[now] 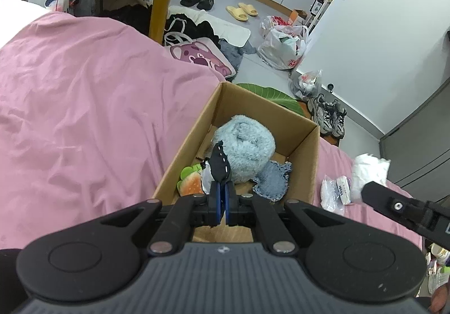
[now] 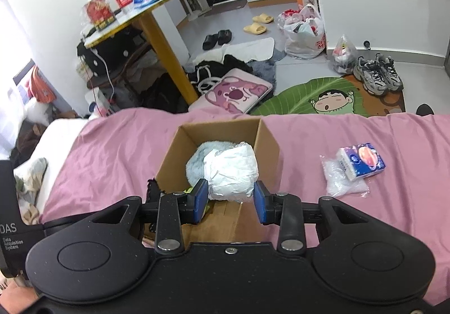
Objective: Organize soft objects
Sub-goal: 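Carry the black patch and white cloth over the box with both grippers, then lower both items into the box and open both grippers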
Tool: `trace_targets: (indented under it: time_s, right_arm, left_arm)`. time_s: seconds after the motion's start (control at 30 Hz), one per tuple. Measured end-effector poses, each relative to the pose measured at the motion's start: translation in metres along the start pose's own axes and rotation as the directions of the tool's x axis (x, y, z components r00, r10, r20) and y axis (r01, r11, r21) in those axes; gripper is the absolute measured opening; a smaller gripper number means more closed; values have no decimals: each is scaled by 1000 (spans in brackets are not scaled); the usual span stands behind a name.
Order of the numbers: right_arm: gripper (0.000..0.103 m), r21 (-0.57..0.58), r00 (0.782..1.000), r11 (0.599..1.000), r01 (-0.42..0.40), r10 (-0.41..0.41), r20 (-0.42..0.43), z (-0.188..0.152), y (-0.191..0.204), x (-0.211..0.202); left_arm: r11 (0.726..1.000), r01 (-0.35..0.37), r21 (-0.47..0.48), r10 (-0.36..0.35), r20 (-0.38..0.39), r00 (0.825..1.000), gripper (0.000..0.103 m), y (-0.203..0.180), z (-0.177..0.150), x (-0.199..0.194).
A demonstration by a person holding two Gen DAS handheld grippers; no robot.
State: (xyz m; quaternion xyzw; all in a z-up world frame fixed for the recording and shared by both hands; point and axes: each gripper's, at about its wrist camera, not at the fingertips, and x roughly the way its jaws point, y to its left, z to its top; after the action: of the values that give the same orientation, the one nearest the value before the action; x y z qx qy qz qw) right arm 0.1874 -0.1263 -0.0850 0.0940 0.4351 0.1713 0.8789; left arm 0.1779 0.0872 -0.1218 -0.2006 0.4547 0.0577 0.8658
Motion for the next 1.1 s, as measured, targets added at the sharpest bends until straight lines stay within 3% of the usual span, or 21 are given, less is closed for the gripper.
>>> trace_targets:
  time_s: [0.67,0.73,0.83,0.97,1.1]
  right_arm:
    - [36,-6,999,1000,-13,12,-53,-7,25,24]
    - [38,-5,998,1000,-26,26,-64,-8,26,26]
    - [53,9,997,1000,-25,25,-66,-7,24,26]
    - [54,32,998,999,-24,25,-61,-6,15,21]
    - [56,62,999,998,-20,23,-46,-7,-1,13]
  left_arm:
    - [998,15,-65,-19,-52,998,7,21,4,17]
    - [997,12,-73,-17,-55,998,7,22,5,16]
    - [997,3,-81,-7,-58,998,9,23,5,16]
    - [996,-13,-83,7,-62,998,15,23,5,17]
    - [998,-23,-56,20,-61,998,37,17,5,15]
